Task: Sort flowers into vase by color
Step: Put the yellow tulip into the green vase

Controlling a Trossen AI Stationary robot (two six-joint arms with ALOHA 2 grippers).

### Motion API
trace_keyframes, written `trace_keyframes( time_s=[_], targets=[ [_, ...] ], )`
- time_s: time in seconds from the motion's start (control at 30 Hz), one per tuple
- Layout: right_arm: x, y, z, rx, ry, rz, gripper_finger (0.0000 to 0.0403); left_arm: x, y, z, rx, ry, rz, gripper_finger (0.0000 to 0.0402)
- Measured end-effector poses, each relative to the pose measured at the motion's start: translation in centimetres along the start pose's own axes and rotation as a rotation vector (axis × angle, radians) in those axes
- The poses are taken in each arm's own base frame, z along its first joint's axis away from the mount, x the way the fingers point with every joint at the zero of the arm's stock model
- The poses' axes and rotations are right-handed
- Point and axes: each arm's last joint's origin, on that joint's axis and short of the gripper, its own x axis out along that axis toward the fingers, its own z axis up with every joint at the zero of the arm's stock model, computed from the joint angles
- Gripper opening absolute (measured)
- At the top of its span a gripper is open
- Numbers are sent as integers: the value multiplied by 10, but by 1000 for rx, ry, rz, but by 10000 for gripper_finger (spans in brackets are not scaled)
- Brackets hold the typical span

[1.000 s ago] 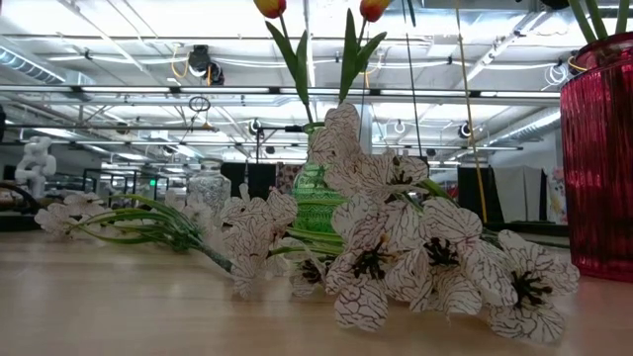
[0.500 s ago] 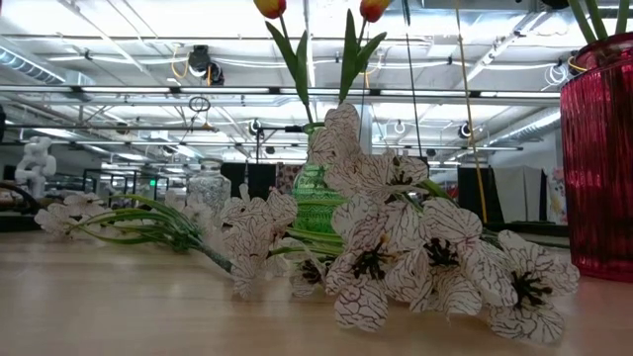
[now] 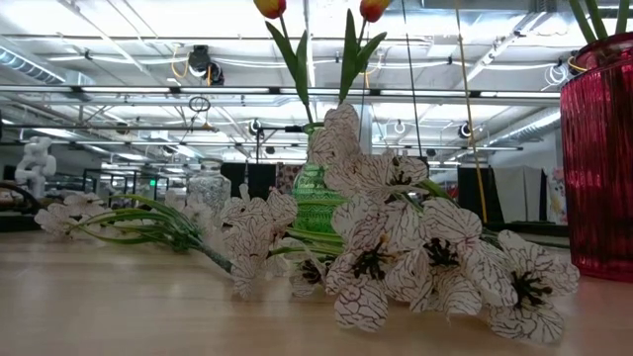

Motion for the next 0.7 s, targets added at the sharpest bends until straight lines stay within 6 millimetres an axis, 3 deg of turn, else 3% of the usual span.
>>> trace_keyframes(
  time_s=[0.1, 0.37, 0.7],
  targets=[
    [-5, -2, 3, 0, 10, -93, 236, -7, -6, 4, -4, 38, 18, 8],
    [-7, -6, 3, -20, 25, -264, 240, -5, -23, -8, 2, 168, 38, 7],
    [-7, -6, 1, -40, 47, -268, 240, -6, -34, -56, 75, 194, 119, 7]
  ],
)
